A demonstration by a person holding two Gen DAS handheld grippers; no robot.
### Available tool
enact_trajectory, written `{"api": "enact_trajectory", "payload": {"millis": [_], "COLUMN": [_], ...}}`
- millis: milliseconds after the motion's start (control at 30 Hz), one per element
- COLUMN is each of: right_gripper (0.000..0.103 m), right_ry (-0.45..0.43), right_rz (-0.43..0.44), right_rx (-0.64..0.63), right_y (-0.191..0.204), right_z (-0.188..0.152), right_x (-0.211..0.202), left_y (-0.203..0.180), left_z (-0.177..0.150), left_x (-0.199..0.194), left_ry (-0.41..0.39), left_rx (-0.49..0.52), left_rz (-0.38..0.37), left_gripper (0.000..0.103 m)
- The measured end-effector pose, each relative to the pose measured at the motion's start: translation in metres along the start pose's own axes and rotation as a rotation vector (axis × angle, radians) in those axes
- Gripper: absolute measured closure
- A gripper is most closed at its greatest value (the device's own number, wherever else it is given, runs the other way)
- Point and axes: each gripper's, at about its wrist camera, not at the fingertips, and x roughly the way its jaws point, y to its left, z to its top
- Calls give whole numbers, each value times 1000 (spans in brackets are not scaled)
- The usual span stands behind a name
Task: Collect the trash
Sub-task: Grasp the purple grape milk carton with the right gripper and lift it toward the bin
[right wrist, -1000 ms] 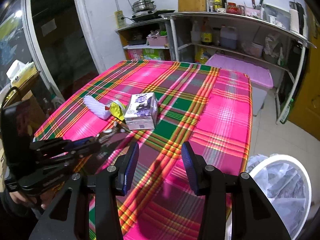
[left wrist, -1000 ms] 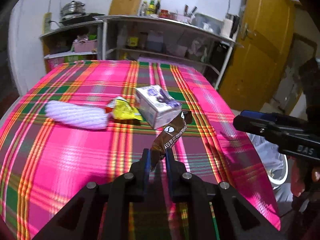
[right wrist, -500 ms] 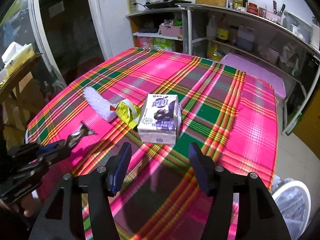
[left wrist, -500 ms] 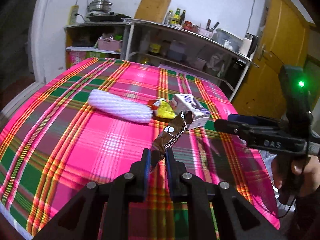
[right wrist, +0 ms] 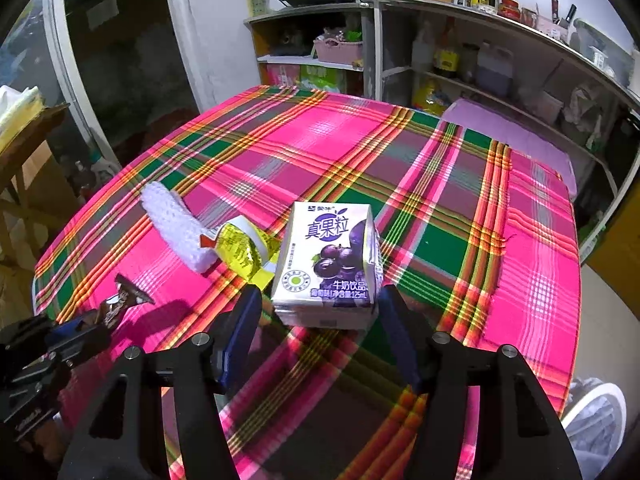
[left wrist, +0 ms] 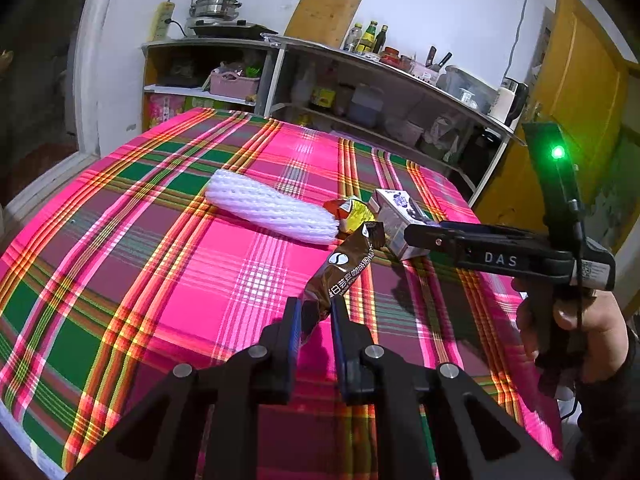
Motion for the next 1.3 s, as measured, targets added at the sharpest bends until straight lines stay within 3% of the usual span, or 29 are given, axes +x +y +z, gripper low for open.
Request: {"api": "enact_trajectory", "payload": {"millis": [200, 233, 600, 1300], "right_gripper": [42, 46, 46, 46], "right_ry": [17, 16, -32, -186], "right_rz": [-16, -14, 5, -15], "right_rx": [27, 29, 45, 145], "right_y": [-6, -6, -5, -32], "right_z": [4, 4, -6, -73], "right_x": [9, 9, -10, -128], "left_y": [2, 2, -4, -78], "left_z": [-1, -1, 0, -2], "left_x": [2, 2, 1, -29], "left_ry": [3, 4, 3, -27], "left_rx": [-3, -4, 7, 109], "left_rz": [-5, -6, -7, -59], "left_gripper": [88, 88, 88, 88]}}
